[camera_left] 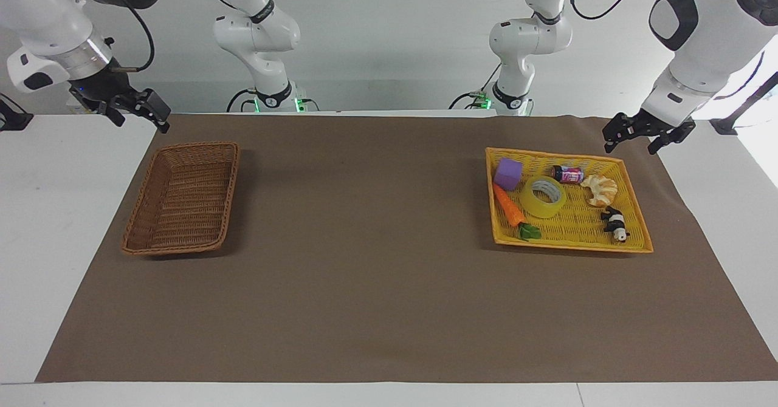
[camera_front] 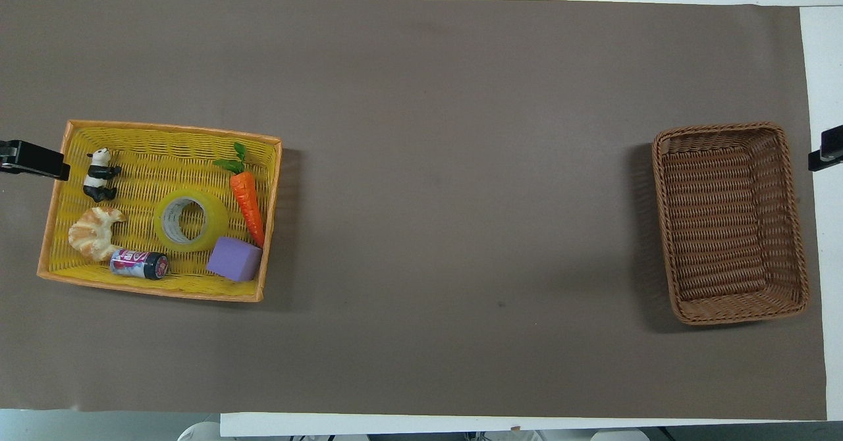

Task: Move tape to another basket

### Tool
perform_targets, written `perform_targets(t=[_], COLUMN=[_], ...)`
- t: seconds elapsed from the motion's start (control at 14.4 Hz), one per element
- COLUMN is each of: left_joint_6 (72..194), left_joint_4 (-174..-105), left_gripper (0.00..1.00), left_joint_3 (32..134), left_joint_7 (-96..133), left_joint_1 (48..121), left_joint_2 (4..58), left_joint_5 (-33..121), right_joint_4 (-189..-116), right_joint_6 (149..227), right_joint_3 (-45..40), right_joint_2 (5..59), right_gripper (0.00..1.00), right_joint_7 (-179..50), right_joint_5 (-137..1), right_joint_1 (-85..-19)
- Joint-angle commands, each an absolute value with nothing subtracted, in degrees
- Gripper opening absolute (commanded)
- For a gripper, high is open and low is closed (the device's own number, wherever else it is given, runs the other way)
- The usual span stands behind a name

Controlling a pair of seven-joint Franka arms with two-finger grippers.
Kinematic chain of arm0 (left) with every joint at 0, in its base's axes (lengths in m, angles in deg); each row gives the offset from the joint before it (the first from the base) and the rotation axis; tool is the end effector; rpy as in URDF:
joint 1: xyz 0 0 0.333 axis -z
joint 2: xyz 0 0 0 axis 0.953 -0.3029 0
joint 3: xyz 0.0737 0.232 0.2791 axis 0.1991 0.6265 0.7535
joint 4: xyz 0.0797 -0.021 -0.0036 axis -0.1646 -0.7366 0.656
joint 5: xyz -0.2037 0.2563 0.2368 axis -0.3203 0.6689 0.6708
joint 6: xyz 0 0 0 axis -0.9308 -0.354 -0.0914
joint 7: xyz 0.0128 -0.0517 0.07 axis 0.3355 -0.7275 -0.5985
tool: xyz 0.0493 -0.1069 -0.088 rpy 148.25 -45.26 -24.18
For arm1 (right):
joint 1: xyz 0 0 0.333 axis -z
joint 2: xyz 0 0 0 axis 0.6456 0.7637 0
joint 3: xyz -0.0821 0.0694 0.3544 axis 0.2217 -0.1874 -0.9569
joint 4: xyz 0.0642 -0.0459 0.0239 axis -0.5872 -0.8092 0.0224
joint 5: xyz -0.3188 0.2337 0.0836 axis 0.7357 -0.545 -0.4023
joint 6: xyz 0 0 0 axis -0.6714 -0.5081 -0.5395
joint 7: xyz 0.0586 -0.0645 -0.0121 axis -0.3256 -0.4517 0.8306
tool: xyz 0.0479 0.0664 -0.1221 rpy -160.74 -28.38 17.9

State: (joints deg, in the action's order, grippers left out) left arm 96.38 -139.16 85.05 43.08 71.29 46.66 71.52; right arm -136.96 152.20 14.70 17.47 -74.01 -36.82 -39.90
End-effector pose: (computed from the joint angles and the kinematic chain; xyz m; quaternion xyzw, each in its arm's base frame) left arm 0.5350 0.0039 0.5522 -0.9963 0.0831 0.0122 0.0193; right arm 0.5393 -0.1020 0.6417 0.9930 -0.1020 -0.0595 0.0019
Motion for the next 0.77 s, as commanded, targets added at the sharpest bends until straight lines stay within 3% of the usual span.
perform_targets(t=[0.0,0.35,0.7], left_joint_6=[105.9,118.8,121.7], left_joint_4=[-153.2,-163.7,-164.1], left_gripper=[0.99,0.99,0.89], left_joint_3=[84.8,84.7,84.6], left_joint_7=[41.5,31.2,31.2], left_joint_1=[71.1,75.5,75.6], left_joint_2=[52.5,51.6,45.8], left_joint_5=[70.9,70.9,70.9], right_joint_4=[-138.0,-138.0,-138.0], right_joint_6=[152.1,152.1,152.1], right_joint_3=[14.7,14.7,14.7], right_joint_2=[16.5,16.5,16.5], right_gripper=[1.0,1.0,1.0], right_joint_7=[-73.4,-73.4,-73.4], right_joint_5=[-37.7,-37.7,-37.7], right_joint_1=[-39.8,-39.8,-39.8])
